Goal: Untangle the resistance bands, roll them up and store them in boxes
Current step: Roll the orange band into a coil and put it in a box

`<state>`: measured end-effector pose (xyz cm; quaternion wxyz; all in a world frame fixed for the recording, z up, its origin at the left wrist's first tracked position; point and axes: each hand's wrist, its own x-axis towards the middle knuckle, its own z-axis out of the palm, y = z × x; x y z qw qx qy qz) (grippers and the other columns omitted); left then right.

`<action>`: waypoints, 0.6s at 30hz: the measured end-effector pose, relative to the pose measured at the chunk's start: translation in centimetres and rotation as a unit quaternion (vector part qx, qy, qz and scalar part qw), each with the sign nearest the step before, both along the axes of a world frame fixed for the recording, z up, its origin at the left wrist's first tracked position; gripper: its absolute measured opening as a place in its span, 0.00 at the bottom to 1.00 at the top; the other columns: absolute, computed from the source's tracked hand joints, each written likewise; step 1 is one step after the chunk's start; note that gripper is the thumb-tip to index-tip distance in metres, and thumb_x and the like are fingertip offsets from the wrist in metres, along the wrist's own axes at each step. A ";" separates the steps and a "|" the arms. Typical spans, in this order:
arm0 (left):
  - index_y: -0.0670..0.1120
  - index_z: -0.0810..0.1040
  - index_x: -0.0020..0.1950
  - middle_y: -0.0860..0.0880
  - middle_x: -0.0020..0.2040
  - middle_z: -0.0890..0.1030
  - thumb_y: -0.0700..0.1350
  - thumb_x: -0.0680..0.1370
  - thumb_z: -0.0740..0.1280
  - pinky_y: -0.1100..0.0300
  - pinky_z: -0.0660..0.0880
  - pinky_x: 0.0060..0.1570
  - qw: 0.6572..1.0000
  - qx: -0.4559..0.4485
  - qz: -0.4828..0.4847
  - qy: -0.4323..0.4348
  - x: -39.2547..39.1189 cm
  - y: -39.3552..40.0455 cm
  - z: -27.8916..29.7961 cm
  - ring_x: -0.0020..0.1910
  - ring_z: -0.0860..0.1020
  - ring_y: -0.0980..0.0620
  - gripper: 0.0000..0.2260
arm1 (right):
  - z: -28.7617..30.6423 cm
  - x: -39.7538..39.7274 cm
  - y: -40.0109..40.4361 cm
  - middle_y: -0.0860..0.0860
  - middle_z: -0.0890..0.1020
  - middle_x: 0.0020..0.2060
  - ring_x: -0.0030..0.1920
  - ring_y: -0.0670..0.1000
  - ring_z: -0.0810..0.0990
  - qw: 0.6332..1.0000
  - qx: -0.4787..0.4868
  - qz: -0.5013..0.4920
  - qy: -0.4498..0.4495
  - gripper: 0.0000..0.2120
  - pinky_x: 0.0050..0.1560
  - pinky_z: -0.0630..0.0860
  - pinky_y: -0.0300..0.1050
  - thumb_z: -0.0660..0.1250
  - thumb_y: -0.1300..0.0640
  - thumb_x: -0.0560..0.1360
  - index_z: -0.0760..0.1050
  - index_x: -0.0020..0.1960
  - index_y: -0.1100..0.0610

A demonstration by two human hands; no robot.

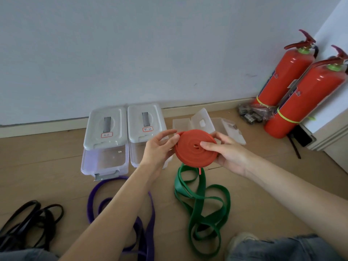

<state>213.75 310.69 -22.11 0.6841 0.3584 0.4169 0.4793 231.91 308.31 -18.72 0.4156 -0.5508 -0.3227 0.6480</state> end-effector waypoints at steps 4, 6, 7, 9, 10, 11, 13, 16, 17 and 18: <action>0.41 0.79 0.51 0.46 0.40 0.83 0.48 0.79 0.62 0.63 0.77 0.30 0.985 -0.135 0.042 -0.102 1.2 -1.3 0.8 0.35 0.81 0.53 0.11 | 0.2 -1.0 -0.6 0.61 0.81 0.51 0.48 0.55 0.83 0.998 0.031 -0.013 -0.047 0.13 0.44 0.80 0.46 0.72 0.63 0.69 0.71 0.50 0.58; 0.43 0.78 0.51 0.47 0.40 0.83 0.50 0.80 0.60 0.63 0.76 0.29 0.987 -0.134 0.028 -0.083 1.3 -2.0 1.2 0.35 0.81 0.53 0.12 | 0.0 -1.2 -1.1 0.62 0.81 0.52 0.50 0.58 0.82 0.993 0.048 -0.026 -0.108 0.13 0.51 0.80 0.53 0.72 0.61 0.70 0.71 0.50 0.58; 0.44 0.76 0.52 0.47 0.41 0.83 0.49 0.80 0.61 0.62 0.77 0.30 0.991 -0.117 0.010 -0.068 1.3 -2.3 1.3 0.35 0.82 0.53 0.11 | 0.0 -1.3 -1.4 0.62 0.80 0.52 0.51 0.59 0.81 0.989 0.058 -0.031 -0.132 0.13 0.54 0.78 0.56 0.72 0.61 0.70 0.71 0.51 0.58; 0.45 0.73 0.53 0.46 0.46 0.82 0.45 0.78 0.65 0.61 0.78 0.33 0.997 -0.070 -0.016 -0.003 0.9 -2.7 1.5 0.38 0.83 0.53 0.07 | 0.2 -1.4 -2.1 0.62 0.80 0.52 0.51 0.59 0.81 0.985 0.074 -0.024 -0.154 0.17 0.56 0.78 0.57 0.73 0.58 0.69 0.71 0.53 0.58; 0.45 0.73 0.54 0.45 0.49 0.82 0.43 0.76 0.67 0.60 0.79 0.34 0.998 -0.047 -0.024 0.034 0.5 -2.8 1.8 0.40 0.82 0.52 0.08 | 0.3 -1.4 -2.3 0.61 0.81 0.52 0.51 0.59 0.81 0.985 0.077 -0.009 -0.156 0.20 0.55 0.78 0.57 0.75 0.56 0.68 0.70 0.54 0.59; 0.44 0.73 0.54 0.44 0.50 0.82 0.42 0.75 0.68 0.59 0.79 0.35 0.997 -0.025 -0.032 0.058 -0.1 -2.8 2.0 0.41 0.82 0.51 0.09 | 0.5 -1.2 -2.6 0.60 0.81 0.51 0.51 0.58 0.82 0.987 0.075 0.014 -0.145 0.24 0.54 0.79 0.56 0.76 0.53 0.65 0.70 0.55 0.59; 0.43 0.74 0.53 0.44 0.46 0.83 0.41 0.74 0.68 0.58 0.80 0.35 0.996 0.006 -0.073 0.053 -1.3 -2.8 2.8 0.40 0.83 0.51 0.10 | 1.1 -0.5 -3.0 0.57 0.82 0.50 0.50 0.56 0.83 0.992 0.059 0.069 -0.084 0.28 0.52 0.79 0.52 0.76 0.49 0.61 0.70 0.55 0.58; 0.43 0.76 0.52 0.47 0.41 0.85 0.41 0.70 0.69 0.59 0.81 0.37 0.987 0.033 -0.150 0.052 -3.0 -2.9 4.0 0.38 0.83 0.52 0.11 | 2.6 0.9 -3.3 0.54 0.80 0.40 0.43 0.55 0.79 0.991 0.054 0.120 -0.033 0.20 0.48 0.76 0.49 0.73 0.46 0.64 0.74 0.49 0.56; 0.43 0.77 0.51 0.47 0.41 0.85 0.41 0.70 0.70 0.60 0.81 0.37 0.983 0.039 -0.170 0.062 -3.3 -2.8 4.3 0.38 0.83 0.52 0.11 | 3.0 1.2 -3.2 0.54 0.80 0.39 0.40 0.54 0.78 0.991 0.070 0.108 -0.032 0.16 0.45 0.76 0.47 0.72 0.47 0.65 0.75 0.47 0.55; 0.43 0.77 0.51 0.47 0.41 0.85 0.40 0.70 0.70 0.60 0.81 0.37 0.978 0.043 -0.188 0.076 -3.4 -2.9 4.5 0.38 0.83 0.52 0.10 | 3.5 1.5 -3.0 0.55 0.80 0.38 0.38 0.53 0.77 0.991 0.089 0.087 -0.040 0.12 0.42 0.76 0.44 0.72 0.50 0.66 0.76 0.45 0.55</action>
